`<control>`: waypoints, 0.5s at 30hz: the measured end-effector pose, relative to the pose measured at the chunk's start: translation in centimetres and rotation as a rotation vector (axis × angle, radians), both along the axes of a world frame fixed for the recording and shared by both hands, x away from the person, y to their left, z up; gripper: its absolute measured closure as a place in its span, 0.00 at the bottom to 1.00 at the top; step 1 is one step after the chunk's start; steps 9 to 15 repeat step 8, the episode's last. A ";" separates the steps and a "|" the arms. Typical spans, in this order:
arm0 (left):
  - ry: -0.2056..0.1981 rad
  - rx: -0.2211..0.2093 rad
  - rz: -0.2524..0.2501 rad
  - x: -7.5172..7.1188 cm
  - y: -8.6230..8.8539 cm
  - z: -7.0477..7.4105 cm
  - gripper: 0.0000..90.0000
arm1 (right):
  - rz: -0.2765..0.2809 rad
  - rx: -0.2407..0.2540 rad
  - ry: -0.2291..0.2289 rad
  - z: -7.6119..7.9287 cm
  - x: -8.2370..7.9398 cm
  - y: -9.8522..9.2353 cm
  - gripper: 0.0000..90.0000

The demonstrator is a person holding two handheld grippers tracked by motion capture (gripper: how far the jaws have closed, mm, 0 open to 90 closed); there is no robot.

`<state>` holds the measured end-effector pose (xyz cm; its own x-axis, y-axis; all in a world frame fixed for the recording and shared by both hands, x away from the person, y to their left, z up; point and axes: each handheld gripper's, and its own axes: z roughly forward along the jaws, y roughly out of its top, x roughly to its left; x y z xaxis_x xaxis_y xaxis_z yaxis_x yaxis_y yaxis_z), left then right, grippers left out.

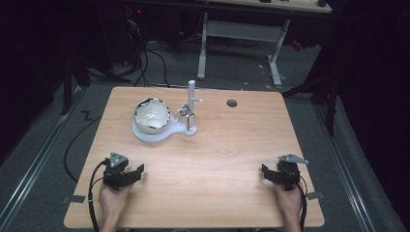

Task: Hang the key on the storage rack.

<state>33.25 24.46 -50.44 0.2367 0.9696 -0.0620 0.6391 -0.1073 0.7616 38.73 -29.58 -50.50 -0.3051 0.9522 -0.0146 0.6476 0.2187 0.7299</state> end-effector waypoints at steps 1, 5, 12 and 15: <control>0.007 0.020 0.001 0.1 -0.1 -0.4 0.37 | 0.000 0.000 0.000 0.0 0.0 0.0 0.27; -0.002 0.061 0.011 0.1 -0.4 -0.5 0.35 | 0.000 0.000 0.000 0.0 0.0 0.0 0.27; -0.001 0.058 0.016 0.1 -0.4 -0.5 0.34 | 0.000 0.000 0.000 0.0 0.0 0.0 0.27; -0.001 0.058 0.016 0.1 -0.4 -0.5 0.34 | 0.000 0.000 0.000 0.0 0.0 0.0 0.27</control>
